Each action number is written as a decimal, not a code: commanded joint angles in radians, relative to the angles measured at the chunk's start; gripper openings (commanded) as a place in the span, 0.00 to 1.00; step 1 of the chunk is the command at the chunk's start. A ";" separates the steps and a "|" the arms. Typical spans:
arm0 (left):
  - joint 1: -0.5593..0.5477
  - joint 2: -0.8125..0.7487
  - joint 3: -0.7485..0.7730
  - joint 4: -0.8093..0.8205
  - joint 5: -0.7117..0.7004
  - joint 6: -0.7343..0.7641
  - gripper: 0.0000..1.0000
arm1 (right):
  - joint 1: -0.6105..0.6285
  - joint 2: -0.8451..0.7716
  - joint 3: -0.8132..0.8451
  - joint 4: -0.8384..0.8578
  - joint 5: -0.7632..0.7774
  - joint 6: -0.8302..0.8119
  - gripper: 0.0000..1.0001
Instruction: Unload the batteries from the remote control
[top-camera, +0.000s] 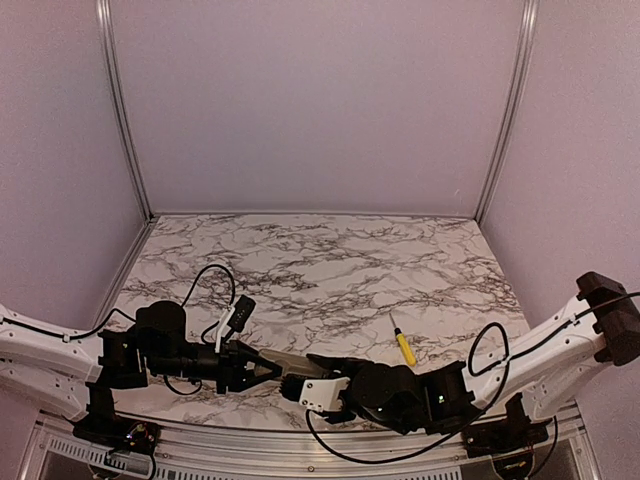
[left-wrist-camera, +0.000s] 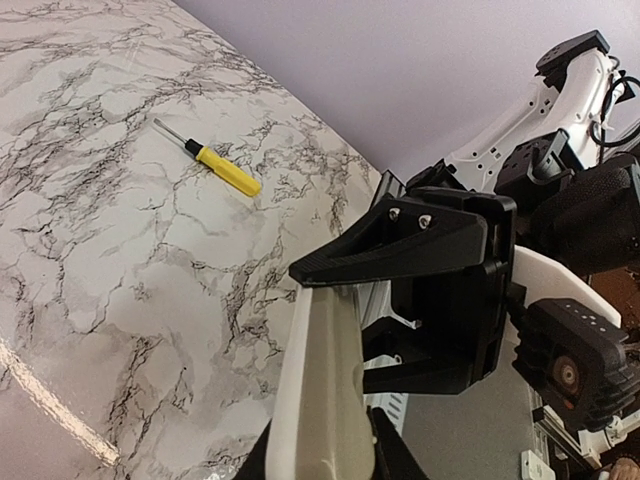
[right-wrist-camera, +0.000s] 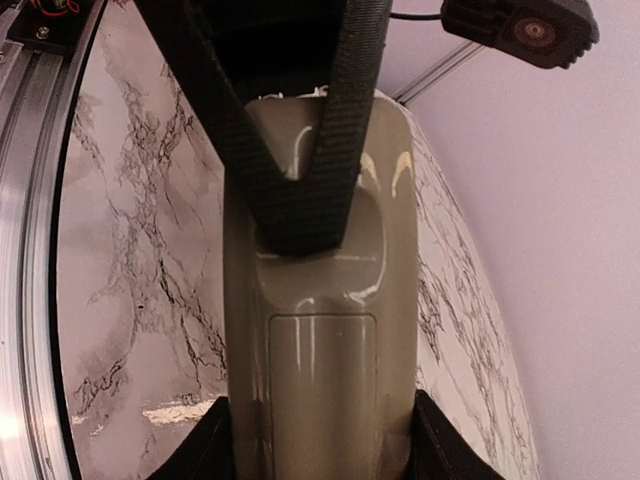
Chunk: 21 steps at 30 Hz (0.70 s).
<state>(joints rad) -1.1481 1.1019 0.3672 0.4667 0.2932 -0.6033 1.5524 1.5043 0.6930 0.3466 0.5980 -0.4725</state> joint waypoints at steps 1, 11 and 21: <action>-0.004 -0.005 0.016 0.027 0.006 0.040 0.04 | 0.009 0.044 0.079 -0.042 0.044 0.100 0.38; -0.004 -0.048 0.016 -0.027 -0.118 0.061 0.00 | -0.002 -0.011 0.173 -0.310 0.075 0.400 0.99; -0.003 -0.019 0.077 -0.099 -0.282 0.092 0.00 | -0.065 -0.259 0.084 -0.376 -0.027 0.876 0.99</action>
<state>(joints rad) -1.1492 1.0687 0.3912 0.3847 0.1001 -0.5411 1.5314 1.3491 0.8234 -0.0177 0.6502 0.1570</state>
